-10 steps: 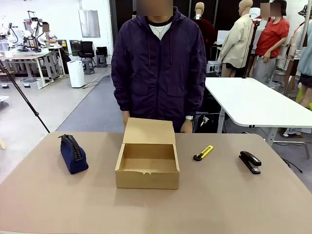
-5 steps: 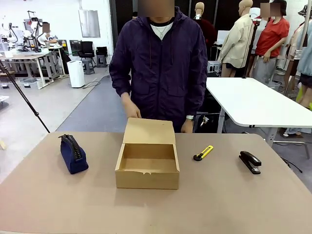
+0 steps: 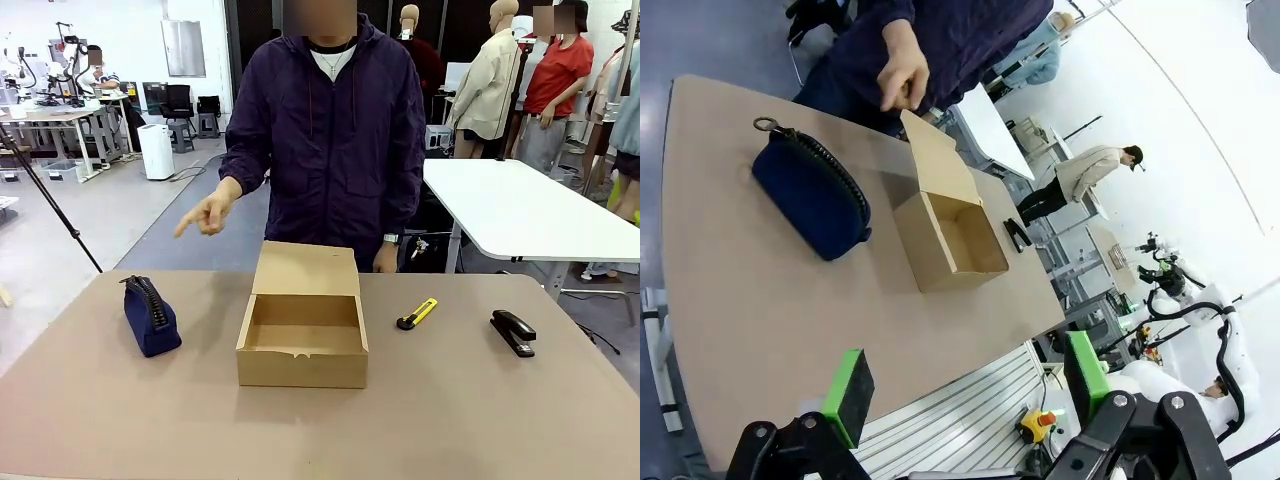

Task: Pack the items into the box.
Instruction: Pick up the item indicated by the person and place it inside the Mailer Box.

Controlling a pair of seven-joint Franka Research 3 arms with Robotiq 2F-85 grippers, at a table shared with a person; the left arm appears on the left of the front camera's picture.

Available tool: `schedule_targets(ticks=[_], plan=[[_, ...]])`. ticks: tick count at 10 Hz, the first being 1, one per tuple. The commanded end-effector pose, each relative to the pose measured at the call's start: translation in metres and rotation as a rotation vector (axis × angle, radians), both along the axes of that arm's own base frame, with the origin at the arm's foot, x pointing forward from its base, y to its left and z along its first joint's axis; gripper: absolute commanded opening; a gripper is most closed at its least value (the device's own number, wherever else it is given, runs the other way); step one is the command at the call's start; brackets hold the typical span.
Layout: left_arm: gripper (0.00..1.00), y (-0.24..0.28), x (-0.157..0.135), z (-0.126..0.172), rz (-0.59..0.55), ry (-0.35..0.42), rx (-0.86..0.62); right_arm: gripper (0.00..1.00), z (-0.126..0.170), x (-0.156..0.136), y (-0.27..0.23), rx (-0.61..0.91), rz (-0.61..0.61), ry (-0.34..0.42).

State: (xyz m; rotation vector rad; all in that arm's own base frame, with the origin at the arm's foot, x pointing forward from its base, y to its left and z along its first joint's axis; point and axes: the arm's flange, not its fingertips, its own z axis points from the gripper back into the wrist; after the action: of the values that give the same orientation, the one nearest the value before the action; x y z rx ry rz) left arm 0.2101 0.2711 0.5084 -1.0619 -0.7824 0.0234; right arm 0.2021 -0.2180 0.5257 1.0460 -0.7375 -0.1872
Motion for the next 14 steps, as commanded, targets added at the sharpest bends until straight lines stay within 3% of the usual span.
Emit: schedule_targets(ticks=[1,6,7,11,14], plan=[[1.00,0.002,0.001,0.002,-0.007,-0.031,-0.007,1.00,0.002,0.003,-0.001,0.005,0.008,-0.038],[1.00,0.002,0.001,0.002,-0.007,-0.031,-0.007,1.00,0.002,0.003,-0.001,0.005,0.008,-0.038],[1.00,0.000,0.001,-0.001,0.000,-0.003,-0.001,1.00,0.002,0.003,-0.001,0.005,0.008,-0.038],[1.00,-0.069,0.085,0.091,-0.250,0.231,0.320,1.00,0.002,0.003,-0.001,0.005,0.008,-0.038],[1.00,-0.159,0.145,0.127,-0.152,0.468,0.474,1.00,0.002,0.003,-0.001,0.005,0.008,-0.038]])
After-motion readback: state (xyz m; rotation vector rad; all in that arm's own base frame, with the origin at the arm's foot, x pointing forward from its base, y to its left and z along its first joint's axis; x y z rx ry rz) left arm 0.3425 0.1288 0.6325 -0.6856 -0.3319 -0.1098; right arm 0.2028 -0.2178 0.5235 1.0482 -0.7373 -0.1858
